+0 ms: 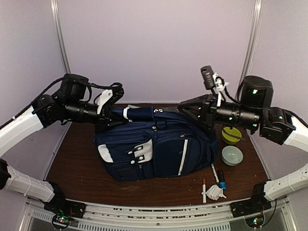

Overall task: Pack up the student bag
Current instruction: Grab the second largest pocket of the student bag.

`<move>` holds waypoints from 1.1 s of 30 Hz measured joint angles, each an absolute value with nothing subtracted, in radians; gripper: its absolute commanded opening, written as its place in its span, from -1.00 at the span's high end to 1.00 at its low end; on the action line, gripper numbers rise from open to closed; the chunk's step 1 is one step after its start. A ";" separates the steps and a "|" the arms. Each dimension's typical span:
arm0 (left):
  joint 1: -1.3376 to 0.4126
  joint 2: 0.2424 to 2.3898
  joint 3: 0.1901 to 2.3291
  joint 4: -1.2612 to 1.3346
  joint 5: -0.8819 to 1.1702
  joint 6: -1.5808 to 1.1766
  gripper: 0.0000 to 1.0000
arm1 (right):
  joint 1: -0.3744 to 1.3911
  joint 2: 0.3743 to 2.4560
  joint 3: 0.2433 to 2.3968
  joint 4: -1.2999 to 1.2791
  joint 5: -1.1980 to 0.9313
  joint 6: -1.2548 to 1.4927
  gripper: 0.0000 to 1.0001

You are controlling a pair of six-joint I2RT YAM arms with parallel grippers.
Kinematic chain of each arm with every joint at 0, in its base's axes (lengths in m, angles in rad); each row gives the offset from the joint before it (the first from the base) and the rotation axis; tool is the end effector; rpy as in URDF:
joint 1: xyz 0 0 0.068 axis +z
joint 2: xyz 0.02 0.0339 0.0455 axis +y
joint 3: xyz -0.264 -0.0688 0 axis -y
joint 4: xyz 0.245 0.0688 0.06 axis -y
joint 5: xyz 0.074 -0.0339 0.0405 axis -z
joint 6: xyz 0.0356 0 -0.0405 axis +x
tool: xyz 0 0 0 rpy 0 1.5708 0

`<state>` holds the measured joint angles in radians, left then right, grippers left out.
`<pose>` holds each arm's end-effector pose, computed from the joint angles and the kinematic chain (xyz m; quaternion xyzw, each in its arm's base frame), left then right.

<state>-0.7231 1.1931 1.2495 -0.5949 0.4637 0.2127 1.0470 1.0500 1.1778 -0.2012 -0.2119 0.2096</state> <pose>0.1805 -0.1805 0.3783 0.4830 0.7043 -0.3146 0.4143 0.1098 0.2051 0.4253 -0.3619 0.6363 0.4605 0.5021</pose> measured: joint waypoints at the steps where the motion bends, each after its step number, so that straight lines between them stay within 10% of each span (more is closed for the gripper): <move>1: -0.723 1.193 1.250 -0.595 0.464 0.208 1.00 | 1.064 1.078 1.168 -0.187 -0.203 0.216 0.60; 33: -0.723 1.224 1.268 -0.586 0.465 0.188 1.00 | 1.216 1.166 0.834 0.102 -0.028 0.274 0.55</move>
<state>-0.7227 1.2243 1.2682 -0.5858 0.4648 0.1879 1.2156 1.1664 0.8341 0.1024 -0.0280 0.2737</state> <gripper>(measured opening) 0.057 0.233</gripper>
